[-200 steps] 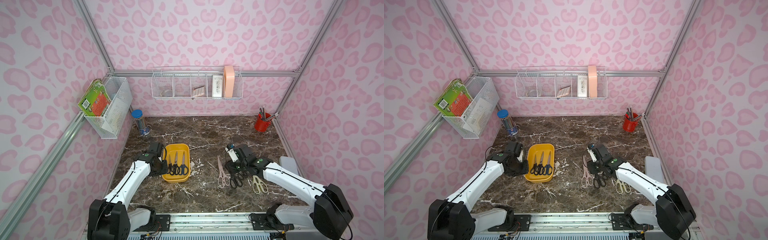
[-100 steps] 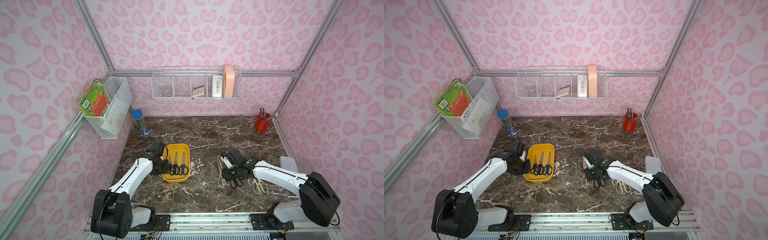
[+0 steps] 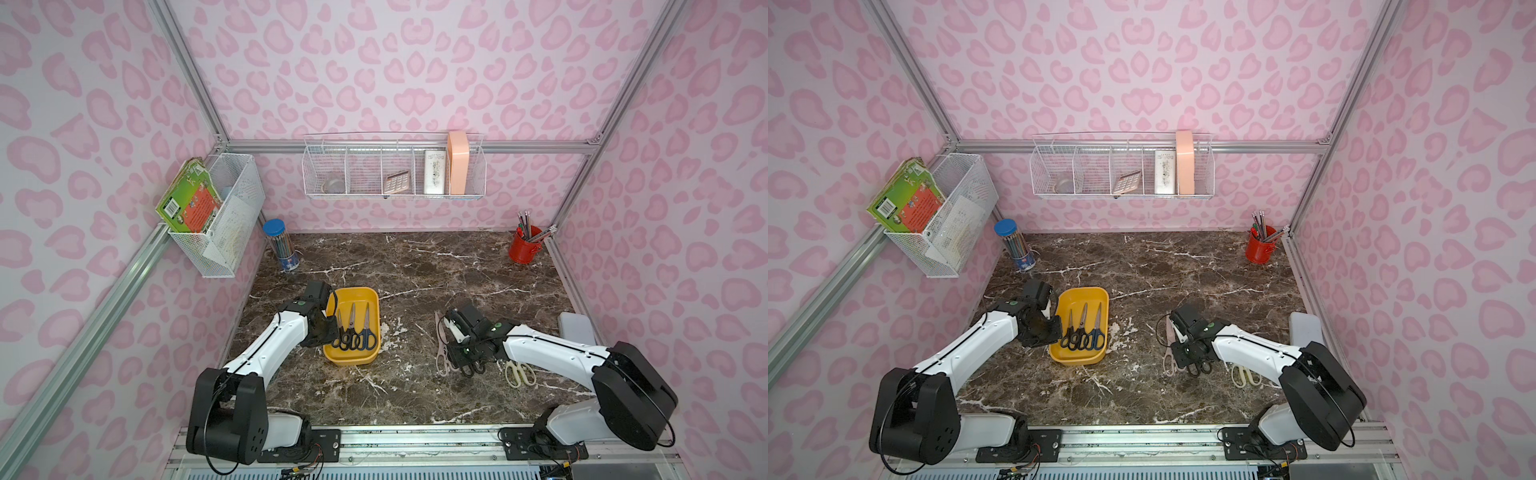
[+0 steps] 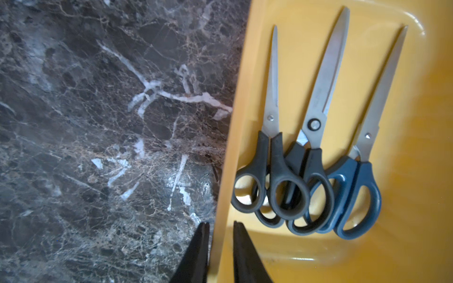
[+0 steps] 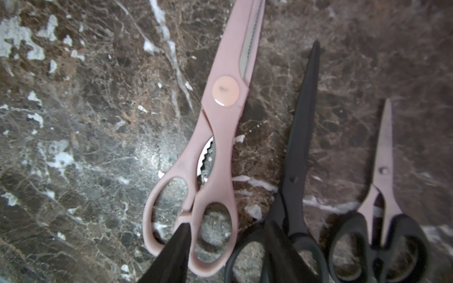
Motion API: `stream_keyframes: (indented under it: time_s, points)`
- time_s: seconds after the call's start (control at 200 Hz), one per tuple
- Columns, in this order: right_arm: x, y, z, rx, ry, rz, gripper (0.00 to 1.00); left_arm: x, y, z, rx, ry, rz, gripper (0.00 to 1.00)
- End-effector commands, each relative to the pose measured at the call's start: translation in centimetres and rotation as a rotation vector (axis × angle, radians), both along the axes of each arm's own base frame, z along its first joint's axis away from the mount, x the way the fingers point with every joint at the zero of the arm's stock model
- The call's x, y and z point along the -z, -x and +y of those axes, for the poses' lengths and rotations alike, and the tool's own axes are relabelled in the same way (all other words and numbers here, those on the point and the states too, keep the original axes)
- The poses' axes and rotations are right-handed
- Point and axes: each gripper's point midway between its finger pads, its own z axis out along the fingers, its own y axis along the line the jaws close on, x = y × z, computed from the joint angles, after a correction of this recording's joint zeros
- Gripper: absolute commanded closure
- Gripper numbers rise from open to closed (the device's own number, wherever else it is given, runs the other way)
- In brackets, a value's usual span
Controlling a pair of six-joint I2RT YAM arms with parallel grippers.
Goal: Put the scissors into the storage box
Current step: Pick up the scissors from the center of the board.
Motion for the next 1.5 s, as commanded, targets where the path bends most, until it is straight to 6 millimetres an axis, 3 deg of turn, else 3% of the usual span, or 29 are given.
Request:
stream_keyframes:
  time_s: [0.0, 0.22, 1.095, 1.42, 1.495]
  points:
    - [0.1, -0.1, -0.1, 0.008, 0.01, -0.003, 0.5, 0.0, -0.1, 0.1, -0.01, -0.004, -0.002, 0.85]
    - [0.2, -0.3, -0.9, 0.016, 0.014, -0.013, 0.52, 0.5, 0.3, 0.0, -0.006, 0.003, -0.011, 1.0]
    - [1.8, -0.5, -1.0, -0.018, 0.063, 0.025, 0.78, -0.4, -0.9, -3.3, 0.15, -0.057, -0.009, 1.0]
    - [0.6, -1.2, -0.5, -0.021, 0.056, 0.007, 1.0, -0.3, -1.1, -3.9, 0.177, -0.053, -0.013, 1.0]
    - [-0.2, -1.6, 0.2, -0.027, 0.03, -0.005, 1.0, -0.3, -1.1, -4.0, 0.182, -0.051, -0.013, 1.0]
